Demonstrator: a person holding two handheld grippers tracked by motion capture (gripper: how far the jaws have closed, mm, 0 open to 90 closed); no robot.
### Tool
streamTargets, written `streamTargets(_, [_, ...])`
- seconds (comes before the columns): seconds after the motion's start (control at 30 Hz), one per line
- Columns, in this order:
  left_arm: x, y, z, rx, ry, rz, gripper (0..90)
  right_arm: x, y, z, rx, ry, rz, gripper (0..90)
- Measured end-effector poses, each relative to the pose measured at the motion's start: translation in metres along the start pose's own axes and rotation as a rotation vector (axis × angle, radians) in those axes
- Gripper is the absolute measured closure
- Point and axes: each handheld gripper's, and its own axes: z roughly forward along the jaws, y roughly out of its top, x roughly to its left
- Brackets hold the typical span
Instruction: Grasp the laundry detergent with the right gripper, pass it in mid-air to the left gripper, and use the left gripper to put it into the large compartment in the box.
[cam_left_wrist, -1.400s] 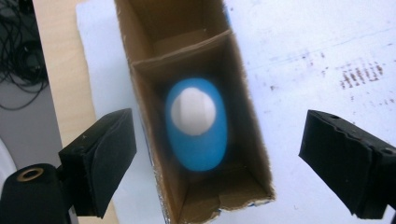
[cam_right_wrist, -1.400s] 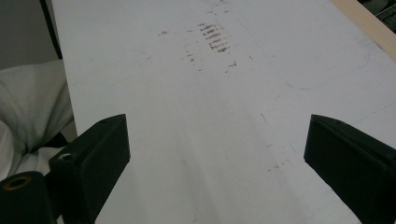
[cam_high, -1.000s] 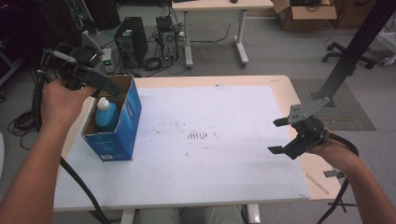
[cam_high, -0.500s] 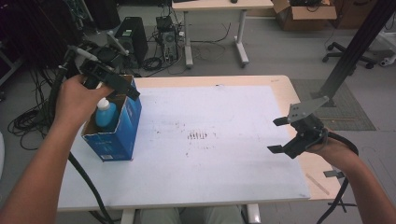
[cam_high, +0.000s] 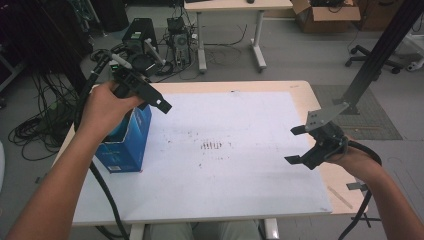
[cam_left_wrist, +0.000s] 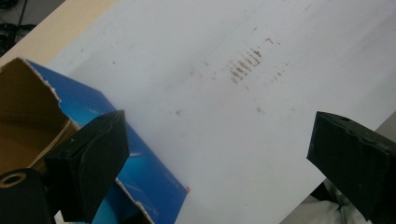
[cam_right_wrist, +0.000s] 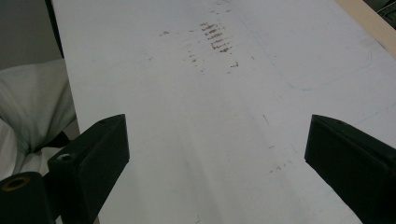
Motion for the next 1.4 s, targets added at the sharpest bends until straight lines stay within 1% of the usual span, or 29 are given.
streamTargets(0.2, [-0.011,0.007,0.007,-0.006,-0.020,0.050,5.9,0.000,0.003,0.002,0.001,0.006,0.001,5.9])
streamTargets(0.43, [-0.022,0.015,0.016,-0.014,-0.039,0.125,6.0,-0.001,0.007,0.007,0.016,0.014,-0.009,5.9])
streamTargets(0.57, [-0.027,0.021,0.021,-0.012,-0.048,0.169,6.0,-0.002,0.009,0.008,0.027,0.012,-0.007,5.9])
streamTargets(0.8, [-0.038,0.027,0.035,0.014,-0.070,0.237,6.1,-0.004,0.012,0.007,0.061,-0.001,-0.016,5.9])
streamTargets(0.93, [-0.045,0.028,0.042,0.029,-0.085,0.273,6.0,-0.005,0.013,0.006,0.064,-0.008,-0.012,5.5])
streamTargets(1.1, [-0.052,0.029,0.049,0.040,-0.089,0.313,6.0,-0.006,0.014,0.005,0.072,-0.014,-0.010,5.3])
streamTargets(1.2, [-0.056,0.030,0.052,0.036,-0.094,0.340,6.1,-0.007,0.013,0.006,0.081,-0.019,-0.008,5.3])
streamTargets(1.3, [-0.062,0.030,0.055,0.034,-0.103,0.368,6.2,-0.007,0.013,0.006,0.083,-0.019,-0.010,5.3])
streamTargets(1.4, [-0.068,0.030,0.058,0.048,-0.114,0.403,6.2,-0.007,0.014,0.005,0.080,-0.022,-0.012,5.3])
